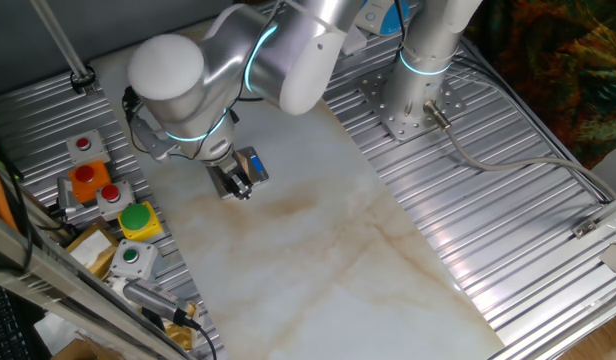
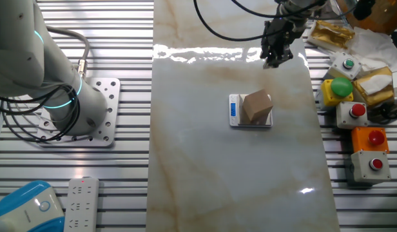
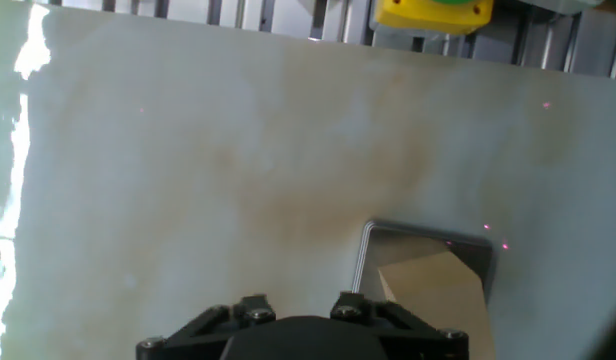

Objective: Place the block on the scale

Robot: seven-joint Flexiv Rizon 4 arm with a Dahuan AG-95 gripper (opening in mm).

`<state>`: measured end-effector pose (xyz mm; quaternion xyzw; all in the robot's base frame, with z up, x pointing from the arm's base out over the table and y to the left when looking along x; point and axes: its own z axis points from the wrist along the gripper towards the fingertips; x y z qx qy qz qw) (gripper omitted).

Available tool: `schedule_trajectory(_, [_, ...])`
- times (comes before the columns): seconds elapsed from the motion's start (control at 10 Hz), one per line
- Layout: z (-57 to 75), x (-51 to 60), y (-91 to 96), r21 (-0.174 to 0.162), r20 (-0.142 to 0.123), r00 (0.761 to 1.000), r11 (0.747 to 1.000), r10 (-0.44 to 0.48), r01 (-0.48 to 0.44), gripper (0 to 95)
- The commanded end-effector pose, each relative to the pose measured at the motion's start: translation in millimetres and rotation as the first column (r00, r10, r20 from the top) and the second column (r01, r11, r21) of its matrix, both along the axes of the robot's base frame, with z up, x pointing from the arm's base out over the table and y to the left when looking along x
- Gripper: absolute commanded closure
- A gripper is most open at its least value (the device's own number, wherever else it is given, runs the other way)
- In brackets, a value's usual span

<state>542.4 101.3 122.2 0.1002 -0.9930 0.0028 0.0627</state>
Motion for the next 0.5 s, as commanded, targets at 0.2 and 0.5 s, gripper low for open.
schedule_trajectory(0.2, [0.8,-1.6,0.2,0.001,-0.002,1.0,1.0,-0.005,0.005,95.0])
schedule_trajectory(0.5, [0.8,-1.6,0.2,-0.001,-0.005,1.0,1.0,-0.004,0.004,95.0])
